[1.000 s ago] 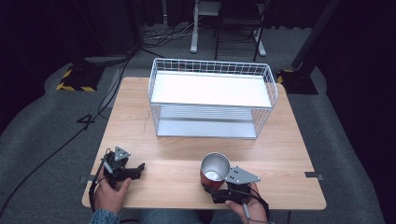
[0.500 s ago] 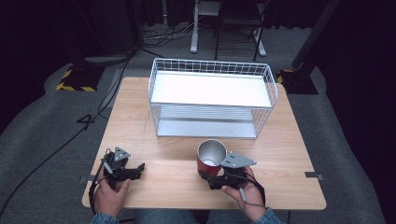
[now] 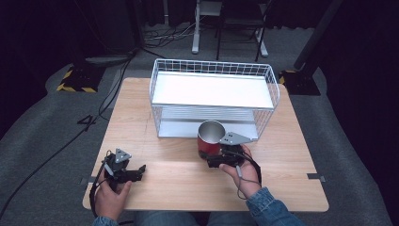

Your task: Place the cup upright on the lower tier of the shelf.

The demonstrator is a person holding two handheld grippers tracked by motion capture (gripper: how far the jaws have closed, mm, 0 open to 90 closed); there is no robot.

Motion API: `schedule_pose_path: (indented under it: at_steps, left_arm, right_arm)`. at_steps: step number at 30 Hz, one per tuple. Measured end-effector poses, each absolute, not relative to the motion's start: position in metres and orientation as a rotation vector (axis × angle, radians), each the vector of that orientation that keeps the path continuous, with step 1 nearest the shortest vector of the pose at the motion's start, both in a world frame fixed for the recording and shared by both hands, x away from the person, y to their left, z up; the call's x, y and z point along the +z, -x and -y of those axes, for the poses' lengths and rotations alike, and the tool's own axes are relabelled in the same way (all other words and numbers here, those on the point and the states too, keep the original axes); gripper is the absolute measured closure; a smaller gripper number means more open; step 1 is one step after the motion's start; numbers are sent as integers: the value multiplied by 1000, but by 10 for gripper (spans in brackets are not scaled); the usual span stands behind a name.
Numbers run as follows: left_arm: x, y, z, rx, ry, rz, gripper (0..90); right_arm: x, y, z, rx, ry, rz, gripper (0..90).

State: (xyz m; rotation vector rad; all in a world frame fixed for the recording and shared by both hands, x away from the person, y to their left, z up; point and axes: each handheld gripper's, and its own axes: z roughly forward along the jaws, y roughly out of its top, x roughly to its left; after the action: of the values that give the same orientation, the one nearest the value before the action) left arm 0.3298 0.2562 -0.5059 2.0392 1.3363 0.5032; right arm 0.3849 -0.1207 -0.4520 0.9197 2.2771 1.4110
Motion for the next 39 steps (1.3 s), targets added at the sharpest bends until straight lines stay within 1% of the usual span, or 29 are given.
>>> schedule_pose_path:
  at_steps: [12, 24, 39]
  left_arm:
    - [-506, -330, -256, 503, -2037, -1338, 135]
    - [-506, -330, -256, 504, -2037, -1336, 134]
    - [-506, -330, -256, 503, -2039, -1336, 134]
  right_arm:
    - [-459, -422, 119, 1350, -1017, -2200, 161]
    - [-466, -451, 115, 1312, -1094, -2125, 161]
    - [-473, -480, 108, 1286, -1106, -2063, 160]
